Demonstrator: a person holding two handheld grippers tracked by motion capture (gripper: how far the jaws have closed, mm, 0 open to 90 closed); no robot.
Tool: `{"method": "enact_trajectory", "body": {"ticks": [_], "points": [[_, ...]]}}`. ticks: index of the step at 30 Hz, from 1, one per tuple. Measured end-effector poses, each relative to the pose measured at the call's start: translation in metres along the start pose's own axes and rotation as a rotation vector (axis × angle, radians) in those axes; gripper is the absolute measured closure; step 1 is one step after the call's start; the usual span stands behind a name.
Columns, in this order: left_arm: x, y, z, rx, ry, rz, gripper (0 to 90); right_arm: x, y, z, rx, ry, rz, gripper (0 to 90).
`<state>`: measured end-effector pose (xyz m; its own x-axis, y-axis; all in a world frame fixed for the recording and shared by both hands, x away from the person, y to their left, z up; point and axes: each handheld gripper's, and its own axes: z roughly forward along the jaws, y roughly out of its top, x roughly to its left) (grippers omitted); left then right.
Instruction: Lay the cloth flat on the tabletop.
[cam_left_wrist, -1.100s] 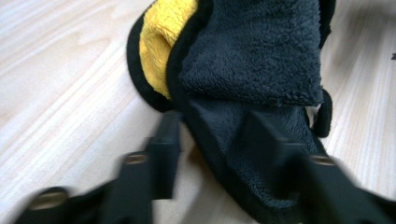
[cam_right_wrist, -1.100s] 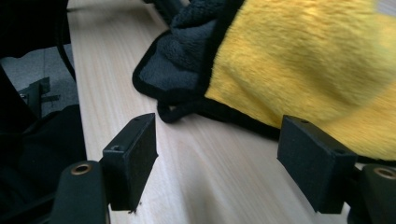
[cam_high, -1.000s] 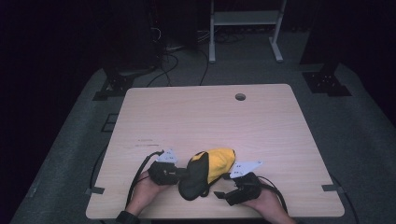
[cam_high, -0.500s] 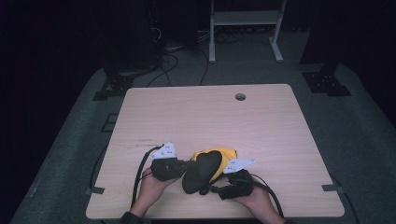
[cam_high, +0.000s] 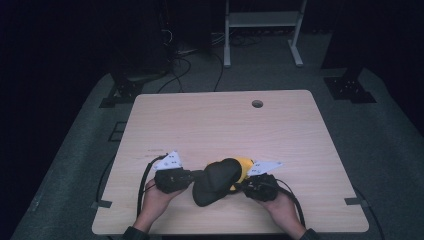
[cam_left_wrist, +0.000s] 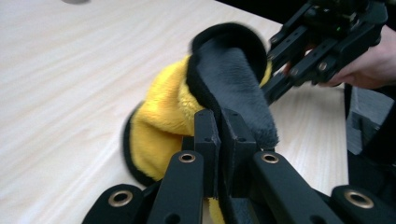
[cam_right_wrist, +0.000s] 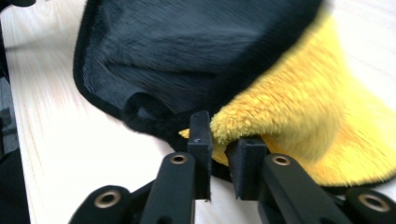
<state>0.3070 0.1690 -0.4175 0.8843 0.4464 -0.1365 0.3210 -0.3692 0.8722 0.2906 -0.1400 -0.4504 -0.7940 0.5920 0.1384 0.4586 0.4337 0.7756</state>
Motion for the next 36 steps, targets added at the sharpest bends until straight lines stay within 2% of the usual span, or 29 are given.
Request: {"method": "enact_trajectory", "body": {"ticks": [4, 5, 8, 9, 10, 11, 12, 13, 14, 15, 16, 18, 22, 25, 26, 29, 31, 32, 34, 36], "points": [[0.009, 0.001, -0.011, -0.032, 0.053, -0.010, 85.0, -0.015, 0.002, -0.019, -0.027, -0.023, 0.011, 81.8], [0.011, 0.001, -0.013, -0.036, 0.062, -0.013, 84.8, -0.024, 0.003, -0.028, -0.040, -0.050, 0.017, 82.1], [0.014, 0.001, -0.009, -0.029, 0.079, -0.013, 83.9, -0.032, 0.003, -0.036, -0.050, -0.054, 0.030, 82.3], [0.015, 0.001, -0.008, -0.029, 0.082, -0.011, 80.6, -0.038, 0.004, -0.041, -0.057, -0.060, 0.041, 82.4], [0.016, 0.001, -0.004, -0.016, 0.085, -0.016, 68.1, -0.046, 0.003, -0.048, -0.061, -0.078, 0.055, 82.4], [0.016, 0.001, -0.002, -0.003, 0.094, -0.013, 68.1, -0.046, 0.003, -0.048, -0.061, -0.078, 0.055, 82.4], [0.015, 0.000, 0.001, 0.015, 0.109, -0.001, 62.8, -0.050, 0.002, -0.049, -0.060, -0.084, 0.058, 82.4], [0.015, -0.001, 0.004, 0.030, 0.108, 0.001, 56.9, -0.054, 0.001, -0.052, -0.060, -0.097, 0.066, 82.4], [0.014, -0.003, 0.007, 0.058, 0.097, -0.004, 46.1, -0.063, -0.002, -0.054, -0.052, -0.112, 0.090, 82.4], [0.013, -0.005, 0.008, 0.071, 0.097, 0.000, 46.1, -0.063, -0.002, -0.054, -0.052, -0.112, 0.090, 82.4], [0.011, -0.008, 0.009, 0.090, 0.089, 0.006, 40.1, -0.069, -0.004, -0.056, -0.050, -0.122, 0.103, 82.3], [0.007, -0.015, 0.009, 0.132, 0.088, 0.022, 38.4, -0.072, -0.005, -0.056, -0.049, -0.129, 0.109, 82.4], [0.004, -0.025, 0.013, 0.174, 0.039, -0.019, 35.2, -0.080, -0.007, -0.059, -0.048, -0.149, 0.126, 82.3], [0.001, -0.030, 0.021, 0.228, 0.029, -0.034, 35.1, -0.084, -0.008, -0.061, -0.053, -0.158, 0.136, 82.3], [0.001, -0.033, 0.025, 0.248, 0.012, -0.052, 35.8, -0.085, -0.008, -0.062, -0.055, -0.160, 0.139, 82.3], [-0.001, -0.037, 0.033, 0.312, -0.026, -0.053, 40.0, -0.085, -0.008, -0.063, -0.058, -0.161, 0.140, 82.3], [-0.004, -0.037, 0.036, 0.338, -0.042, -0.039, 49.7, -0.085, -0.008, -0.064, -0.060, -0.161, 0.141, 82.3], [-0.005, -0.037, 0.036, 0.360, -0.053, -0.017, 60.9, -0.085, -0.008, -0.064, -0.061, -0.159, 0.141, 82.3], [-0.004, -0.034, 0.034, 0.355, -0.074, -0.023, 77.4, -0.085, -0.008, -0.065, -0.065, -0.160, 0.138, 82.2], [-0.002, -0.031, 0.030, 0.341, -0.059, -0.024, 82.1, -0.085, -0.007, -0.066, -0.065, -0.161, 0.139, 82.1]]}}
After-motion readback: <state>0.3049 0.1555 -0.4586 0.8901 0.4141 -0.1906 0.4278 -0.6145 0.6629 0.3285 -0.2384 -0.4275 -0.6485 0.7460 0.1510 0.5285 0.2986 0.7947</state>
